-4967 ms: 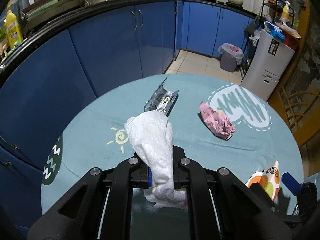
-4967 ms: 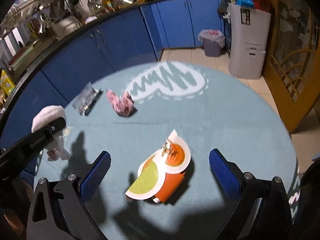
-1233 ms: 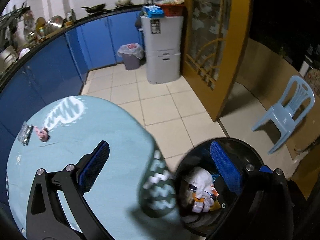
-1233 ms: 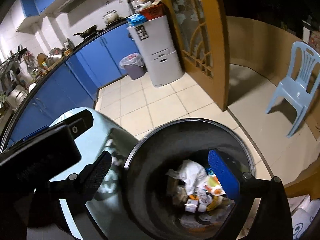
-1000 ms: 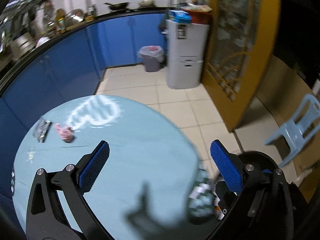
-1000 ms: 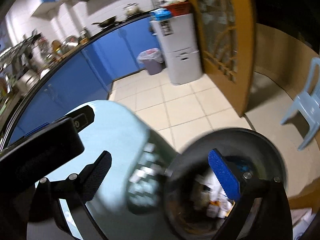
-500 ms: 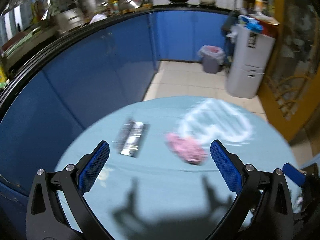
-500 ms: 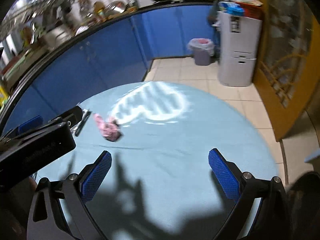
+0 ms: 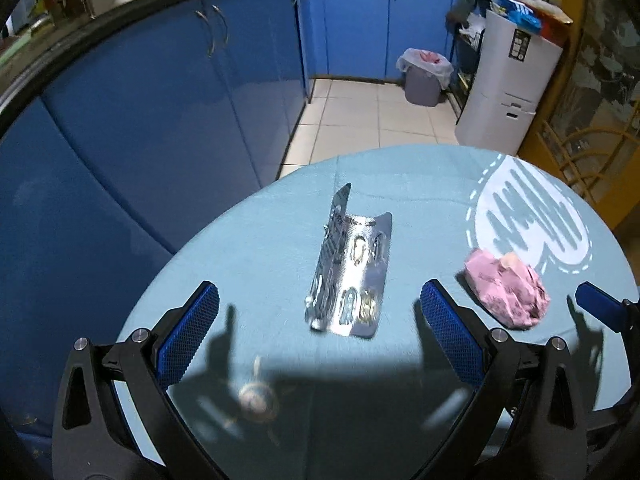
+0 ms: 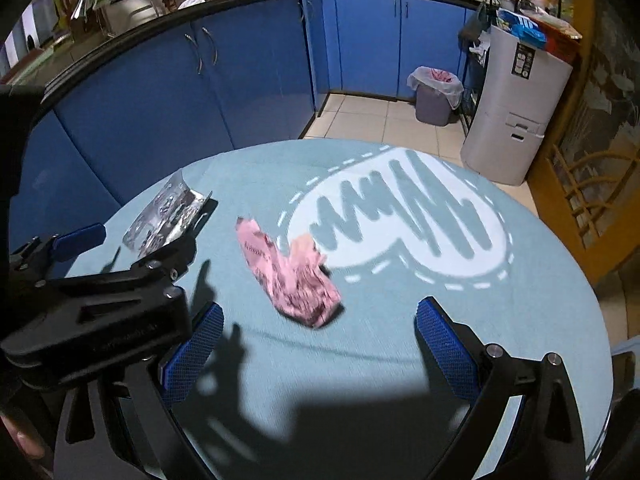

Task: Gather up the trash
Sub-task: 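Grasp the pink paper wrapper with the right tool while the left tool grasps the silver blister pack, then carry the pink wrapper and silver blister pack over the black trash bin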

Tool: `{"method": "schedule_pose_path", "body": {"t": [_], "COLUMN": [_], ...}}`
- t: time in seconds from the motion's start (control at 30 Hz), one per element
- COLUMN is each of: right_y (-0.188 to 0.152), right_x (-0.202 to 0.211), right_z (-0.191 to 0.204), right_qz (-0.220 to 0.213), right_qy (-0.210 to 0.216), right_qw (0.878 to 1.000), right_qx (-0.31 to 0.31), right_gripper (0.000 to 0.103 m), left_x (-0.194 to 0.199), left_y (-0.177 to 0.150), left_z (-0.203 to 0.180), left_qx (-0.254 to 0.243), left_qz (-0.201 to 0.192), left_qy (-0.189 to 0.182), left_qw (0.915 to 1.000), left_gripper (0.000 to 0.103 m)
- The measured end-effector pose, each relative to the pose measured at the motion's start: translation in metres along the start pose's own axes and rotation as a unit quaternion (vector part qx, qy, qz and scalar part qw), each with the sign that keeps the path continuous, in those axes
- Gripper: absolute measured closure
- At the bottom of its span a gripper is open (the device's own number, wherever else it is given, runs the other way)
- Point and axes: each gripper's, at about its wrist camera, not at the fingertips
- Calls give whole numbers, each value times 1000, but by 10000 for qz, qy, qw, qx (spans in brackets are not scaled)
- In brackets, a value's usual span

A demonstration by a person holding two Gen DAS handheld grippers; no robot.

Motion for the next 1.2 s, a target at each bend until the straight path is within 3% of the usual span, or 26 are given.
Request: {"method": "schedule_pose_path", "body": {"t": [0.1,0.27,0.4,0.43,0.5,0.53,0.7,0.83,1.0,1.2], "right_y": [3,4,0,-1,-4,-6,-9,-10,-16,-25], "right_x": [-4,-11,-9,-8,-5,-3,14,32,59,92], "right_z": [6,18,20,21,25,26,24,10,-1,-15], "right_qz": [-45,-44,-60,-65,-92,-124,-280,-359,-535,-814], "right_qy": [-5,-56,120,148,139,147,177,221,292,314], "right_qw": [10000,9995,9994,9992,9988,9985,9982,9986,9980,9962], "right_qx": [70,307,332,378,467,514,497,306,174,50], "right_gripper": [12,63,75,76,78,79,80,80,80,80], "left_x": [-9,-18,-16,-12,-6,-2,10,31,65,95], "left_y": [5,8,5,4,2,2,1,-5,-9,-9], "left_z": [6,9,10,7,1,-4,-5,6,5,-21], "left_qx": [83,99,250,249,172,117,244,534,552,348], "left_qz": [61,134,108,65,-33,-41,-87,-340,-692,-876], "left_qy": [-110,-39,-59,-43,9,-15,-115,-559,-873,-861], "left_qw": [9999,9999,9996,9997,9998,9999,9996,9964,9922,9918], "left_gripper": [4,4,10,17,43,66,74,77,77,77]}}
Point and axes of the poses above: each gripper's, at about its wrist camera, not at the fingertips, and x roughly against the way its jaws point, z to its left, y to its top, and after that the axes turned 14 degrees about -x, right-handed
